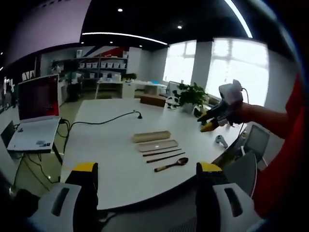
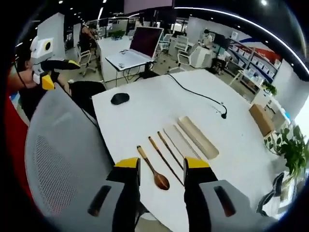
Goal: Arrange the utensils inside the cutlery case until each visible utensil rests in its matching compartment.
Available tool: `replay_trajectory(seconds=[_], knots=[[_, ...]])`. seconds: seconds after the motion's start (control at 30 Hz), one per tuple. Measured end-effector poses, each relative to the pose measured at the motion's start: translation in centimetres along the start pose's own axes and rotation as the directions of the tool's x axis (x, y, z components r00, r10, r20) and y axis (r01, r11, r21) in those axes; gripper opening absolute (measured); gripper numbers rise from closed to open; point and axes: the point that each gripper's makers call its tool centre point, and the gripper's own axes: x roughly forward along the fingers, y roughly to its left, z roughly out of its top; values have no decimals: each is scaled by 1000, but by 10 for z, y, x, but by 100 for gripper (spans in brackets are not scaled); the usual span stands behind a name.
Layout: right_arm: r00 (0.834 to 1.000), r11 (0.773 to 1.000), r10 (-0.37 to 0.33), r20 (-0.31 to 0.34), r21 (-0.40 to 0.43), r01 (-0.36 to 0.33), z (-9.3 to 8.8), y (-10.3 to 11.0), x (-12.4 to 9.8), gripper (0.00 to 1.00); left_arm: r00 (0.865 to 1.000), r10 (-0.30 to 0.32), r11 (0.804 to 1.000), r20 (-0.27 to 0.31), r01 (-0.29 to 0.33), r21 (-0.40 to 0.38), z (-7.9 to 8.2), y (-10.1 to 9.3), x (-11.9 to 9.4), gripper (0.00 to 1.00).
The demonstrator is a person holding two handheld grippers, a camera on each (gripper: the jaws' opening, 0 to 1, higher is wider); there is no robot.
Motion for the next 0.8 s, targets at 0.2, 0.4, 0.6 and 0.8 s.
replay_trajectory(seconds=[0.2,0.4,0.6,0.8], knots=[[999,999,-24,40,25,23,4,-10,2,30,1000,10,1000,-11,-10,5,-2,2,-3,85],[998,999,-43,40,-5,44,12,-15,5,28,1000,22,1000,-15,-22,-3,-6,8,-2,85],[997,997,-75,21,-21,76,10,-27,13,25,1000,14,1000,-12,-14,0,-3,8,7,84],[998,998,-63,25,-24,63,13,-30,21,24,1000,4,1000,-3,-4,18,3,6,13,84]])
